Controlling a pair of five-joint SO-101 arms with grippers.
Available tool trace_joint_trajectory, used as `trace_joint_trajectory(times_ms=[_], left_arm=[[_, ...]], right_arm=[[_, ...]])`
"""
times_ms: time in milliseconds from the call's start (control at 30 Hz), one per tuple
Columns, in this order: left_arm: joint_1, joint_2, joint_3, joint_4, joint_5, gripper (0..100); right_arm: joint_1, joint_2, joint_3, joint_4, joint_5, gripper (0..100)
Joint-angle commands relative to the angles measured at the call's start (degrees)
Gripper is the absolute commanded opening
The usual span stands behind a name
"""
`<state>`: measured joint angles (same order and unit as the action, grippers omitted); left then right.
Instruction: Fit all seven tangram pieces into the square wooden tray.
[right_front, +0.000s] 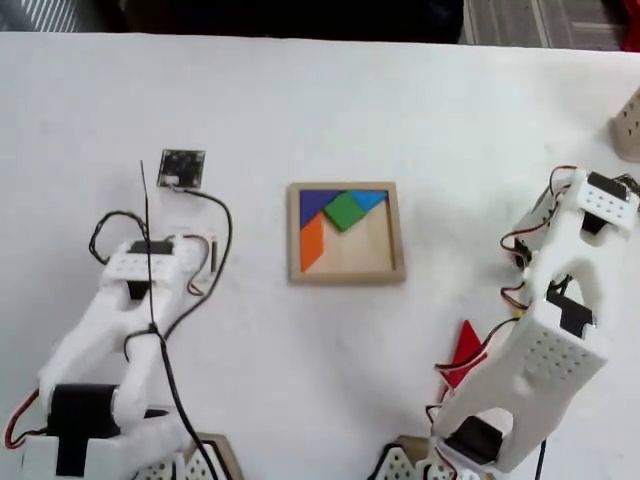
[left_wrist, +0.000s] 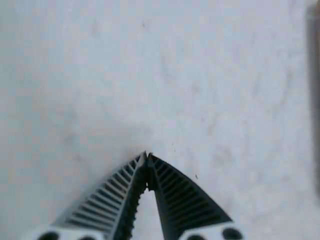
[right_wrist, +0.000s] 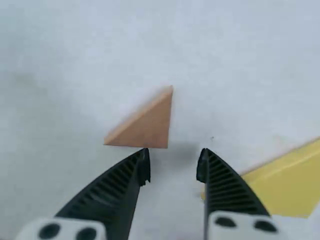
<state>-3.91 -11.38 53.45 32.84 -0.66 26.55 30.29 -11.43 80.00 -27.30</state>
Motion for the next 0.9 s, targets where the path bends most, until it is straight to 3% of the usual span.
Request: trace_joint_trajectory(times_ms=[0, 300, 533, 733, 867], left_arm=[[0.4, -2.5, -0.4, -0.8, -0.8, 3], [0.7, -2.5, -0.3, -0.8, -3.3, 3], [1.4, -2.5, 0.0, -0.8, -3.5, 3], [1.4, -2.5, 0.0, -0.8, -3.5, 3], [1.4, -2.5, -0.1, -0.8, -3.5, 3]], right_arm=[[-0.6, -0.5, -6.9, 5.1, -1.8, 15.9], [-1.1, 6.6, -14.0, 6.0, -11.1, 25.9], [-0.2, 16.7, -25.5, 7.2, -11.0, 25.3], [-0.3, 17.8, -36.8, 17.5, -10.9, 25.3], [-0.2, 18.2, -42.5, 18.2, -11.4, 23.6]])
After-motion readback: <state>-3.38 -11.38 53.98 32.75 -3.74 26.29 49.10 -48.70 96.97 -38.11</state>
